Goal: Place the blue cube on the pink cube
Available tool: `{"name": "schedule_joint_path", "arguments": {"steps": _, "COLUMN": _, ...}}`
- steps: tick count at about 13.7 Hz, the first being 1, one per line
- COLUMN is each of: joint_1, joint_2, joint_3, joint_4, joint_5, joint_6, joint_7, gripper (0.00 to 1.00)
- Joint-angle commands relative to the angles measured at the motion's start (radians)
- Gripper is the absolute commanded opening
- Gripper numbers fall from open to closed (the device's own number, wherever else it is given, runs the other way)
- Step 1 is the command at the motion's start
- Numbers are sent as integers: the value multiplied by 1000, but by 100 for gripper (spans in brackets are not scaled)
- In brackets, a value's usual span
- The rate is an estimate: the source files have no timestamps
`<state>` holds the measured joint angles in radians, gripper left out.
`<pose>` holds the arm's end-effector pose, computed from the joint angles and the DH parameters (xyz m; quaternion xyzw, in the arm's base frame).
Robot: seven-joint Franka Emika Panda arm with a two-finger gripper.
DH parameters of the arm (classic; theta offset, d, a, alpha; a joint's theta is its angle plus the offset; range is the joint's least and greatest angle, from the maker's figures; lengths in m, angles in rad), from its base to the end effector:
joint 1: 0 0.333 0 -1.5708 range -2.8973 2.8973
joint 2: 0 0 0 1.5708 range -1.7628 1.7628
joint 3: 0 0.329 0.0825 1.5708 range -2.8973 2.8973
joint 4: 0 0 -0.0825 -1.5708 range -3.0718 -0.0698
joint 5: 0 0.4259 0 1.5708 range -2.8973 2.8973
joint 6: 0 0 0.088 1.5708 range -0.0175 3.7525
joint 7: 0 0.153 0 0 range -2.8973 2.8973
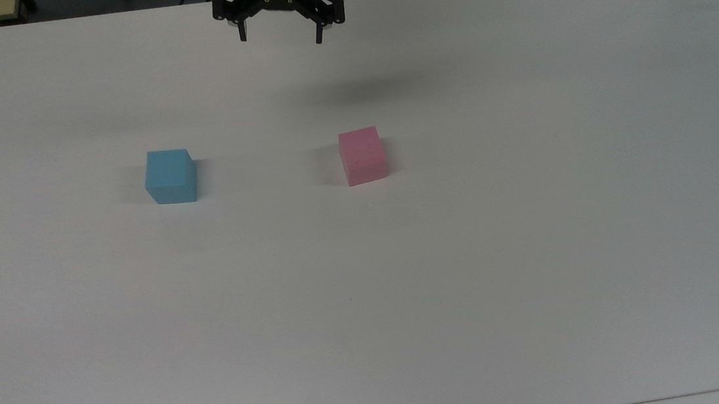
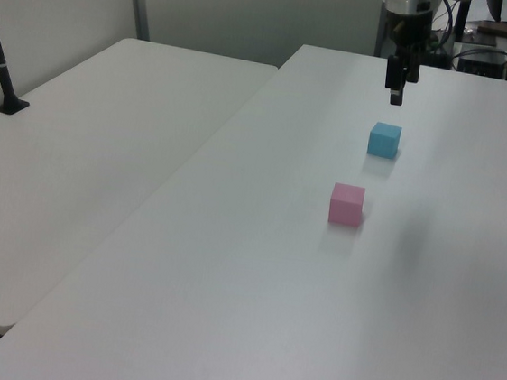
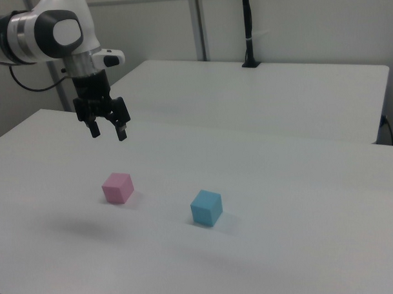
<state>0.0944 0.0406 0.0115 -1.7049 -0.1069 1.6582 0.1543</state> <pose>0.6023 0.0484 0.5063 0.9975 -0.0172 -0.0364 0.0579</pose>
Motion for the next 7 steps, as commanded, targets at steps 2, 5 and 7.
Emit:
{"name": "schedule_joint_path", "arguments": {"steps": 2, "joint_1": -1, "joint_2": -7, "joint_3": 1, "joint_4": -2, "joint_5": 18, "joint_6": -18, "joint_7": 5, "gripper": 100}}
{"name": "schedule_joint_path", "arguments": {"steps": 5, "joint_1": 1, "joint_2": -7, "joint_3": 2, "joint_4": -10, "joint_5": 18, "joint_6": -20, "joint_7": 4, "gripper": 100}}
{"name": "schedule_joint_path", "arguments": {"steps": 7, "joint_1": 1, "joint_2": -7, "joint_3": 7, "joint_4": -10, "joint_5": 19, "joint_6": -18, "joint_7": 4, "gripper": 100}}
